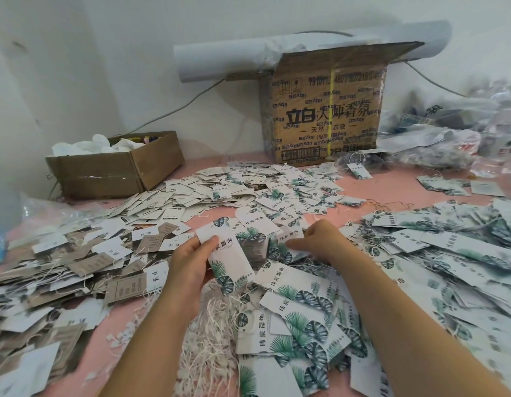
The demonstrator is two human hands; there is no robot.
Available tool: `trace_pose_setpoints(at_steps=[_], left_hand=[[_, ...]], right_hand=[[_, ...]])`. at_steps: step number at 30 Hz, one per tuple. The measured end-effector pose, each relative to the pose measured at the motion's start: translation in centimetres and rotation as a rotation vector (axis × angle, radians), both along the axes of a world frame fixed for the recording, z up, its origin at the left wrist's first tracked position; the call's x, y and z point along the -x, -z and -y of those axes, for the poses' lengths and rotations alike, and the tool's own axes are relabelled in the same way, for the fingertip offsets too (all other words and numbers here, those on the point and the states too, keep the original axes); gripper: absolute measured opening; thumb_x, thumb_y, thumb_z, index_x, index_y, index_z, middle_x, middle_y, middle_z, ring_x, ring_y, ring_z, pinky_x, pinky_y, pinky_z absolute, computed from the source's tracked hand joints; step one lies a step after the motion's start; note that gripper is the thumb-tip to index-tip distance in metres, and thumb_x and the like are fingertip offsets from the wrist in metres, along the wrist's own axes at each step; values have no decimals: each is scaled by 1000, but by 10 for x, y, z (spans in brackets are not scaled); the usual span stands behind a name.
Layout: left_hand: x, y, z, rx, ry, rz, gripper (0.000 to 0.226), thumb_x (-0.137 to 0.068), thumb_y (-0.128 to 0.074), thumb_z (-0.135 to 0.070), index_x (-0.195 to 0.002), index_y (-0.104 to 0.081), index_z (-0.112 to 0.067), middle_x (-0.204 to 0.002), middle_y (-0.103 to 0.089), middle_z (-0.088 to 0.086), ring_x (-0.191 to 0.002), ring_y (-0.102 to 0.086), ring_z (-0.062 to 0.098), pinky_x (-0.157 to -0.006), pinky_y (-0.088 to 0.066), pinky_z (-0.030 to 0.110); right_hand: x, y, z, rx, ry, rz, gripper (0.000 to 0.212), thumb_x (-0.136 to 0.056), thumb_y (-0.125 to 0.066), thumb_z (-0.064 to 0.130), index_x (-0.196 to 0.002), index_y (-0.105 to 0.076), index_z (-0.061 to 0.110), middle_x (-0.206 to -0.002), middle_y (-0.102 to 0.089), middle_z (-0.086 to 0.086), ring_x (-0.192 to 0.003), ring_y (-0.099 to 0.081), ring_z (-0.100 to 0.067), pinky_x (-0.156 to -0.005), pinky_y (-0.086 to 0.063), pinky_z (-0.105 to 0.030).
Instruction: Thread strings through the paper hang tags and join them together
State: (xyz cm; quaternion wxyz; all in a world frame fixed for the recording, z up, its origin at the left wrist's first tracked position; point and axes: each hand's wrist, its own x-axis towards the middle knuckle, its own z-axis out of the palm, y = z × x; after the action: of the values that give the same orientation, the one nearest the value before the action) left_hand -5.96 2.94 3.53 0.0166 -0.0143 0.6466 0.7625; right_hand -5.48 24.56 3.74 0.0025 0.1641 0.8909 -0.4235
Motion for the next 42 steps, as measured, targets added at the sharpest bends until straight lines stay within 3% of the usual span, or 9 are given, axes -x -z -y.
trace_pose_setpoints(at_steps=[6, 14, 26, 35, 42], left_hand=[[0, 0, 0, 4, 1, 0, 13, -91, -58, -12, -80, -66, -15, -63, -68, -3, -60, -59, 11, -53, -46, 26], [1, 1, 0, 0, 6, -1, 12, -90, -59, -10, -82, -66, -14, -62, -70, -5, -54, -62, 6, -47, -48, 21], [1, 1, 1, 3, 26, -17, 11, -90, -60, -11, -81, -66, -12, -62, -70, -2, -51, -63, 8, -50, -49, 22], [1, 1, 1, -3, 34, -17, 13, -91, -58, -13, -82, -66, -14, -63, -70, -3, -51, -63, 7, -56, -48, 27], [2, 1, 1, 5, 28, -15, 14, -91, -58, -13, -81, -66, -15, -63, -71, -4, -50, -63, 7, -56, -48, 27]], right_hand=[[1, 0, -1, 49, 35, -82, 47, -81, -71, 26, -51, -37, 14, -27, -27, 11, -36, -26, -11, -43, -24, -19], [3, -4, -1, 50, 52, -72, 35, -87, -64, 21, -60, -43, 13, -53, -39, 0, -47, -34, -13, -49, -29, -24], [0, -16, -15, 6, 74, -182, 40, -93, -54, 21, -57, -39, 12, -51, -37, -2, -44, -31, -14, -44, -27, -21], [-4, -24, -18, 58, 51, -258, 42, -83, -69, 29, -50, -46, 14, -28, -39, 12, -27, -33, -3, -34, -29, -14], [-4, -22, -19, 35, 104, -175, 45, -86, -65, 26, -54, -38, 11, -50, -33, -3, -41, -29, -15, -42, -27, -20]])
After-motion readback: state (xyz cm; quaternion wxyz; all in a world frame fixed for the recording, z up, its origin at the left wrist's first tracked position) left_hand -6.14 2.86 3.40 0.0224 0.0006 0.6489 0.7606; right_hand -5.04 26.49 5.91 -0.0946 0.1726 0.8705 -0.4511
